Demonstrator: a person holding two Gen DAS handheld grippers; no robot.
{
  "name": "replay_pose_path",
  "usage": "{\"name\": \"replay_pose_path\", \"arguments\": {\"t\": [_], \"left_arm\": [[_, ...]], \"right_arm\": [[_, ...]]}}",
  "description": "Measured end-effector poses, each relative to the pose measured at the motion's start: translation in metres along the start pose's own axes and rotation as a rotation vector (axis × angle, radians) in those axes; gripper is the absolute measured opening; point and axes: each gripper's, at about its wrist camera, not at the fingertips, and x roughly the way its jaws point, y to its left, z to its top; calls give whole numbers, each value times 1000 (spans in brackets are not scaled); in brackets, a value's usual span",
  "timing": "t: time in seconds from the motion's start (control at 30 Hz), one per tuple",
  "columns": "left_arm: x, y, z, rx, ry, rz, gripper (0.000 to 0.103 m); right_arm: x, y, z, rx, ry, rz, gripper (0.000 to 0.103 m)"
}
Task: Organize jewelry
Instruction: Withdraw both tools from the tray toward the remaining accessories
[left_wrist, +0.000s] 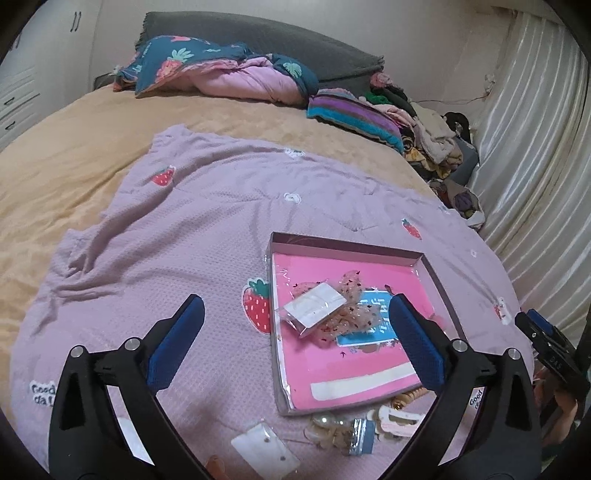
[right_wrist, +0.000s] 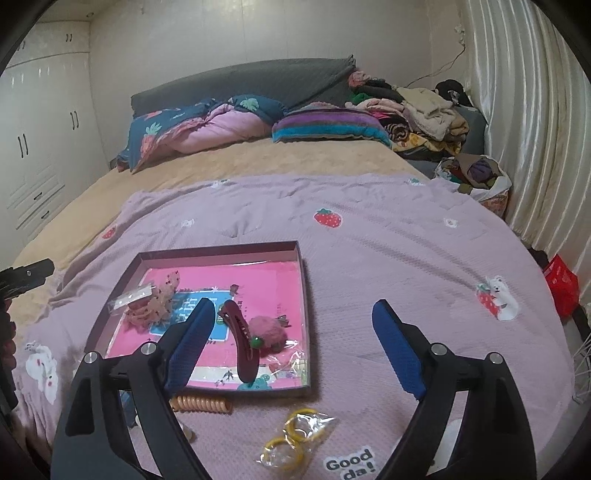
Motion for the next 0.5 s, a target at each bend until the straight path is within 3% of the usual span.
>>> {"name": "replay_pose_path", "arguments": {"t": [0.3, 0.5], "left_arm": [[-36, -16, -2, -1, -63, -32, 93], [-52, -27, -12, -16, -65, -48, 93]], "right_arm": [[-28, -8, 3, -1, -31, 12, 86], [-44, -14, 1, -1, -52, 25, 88]]}}
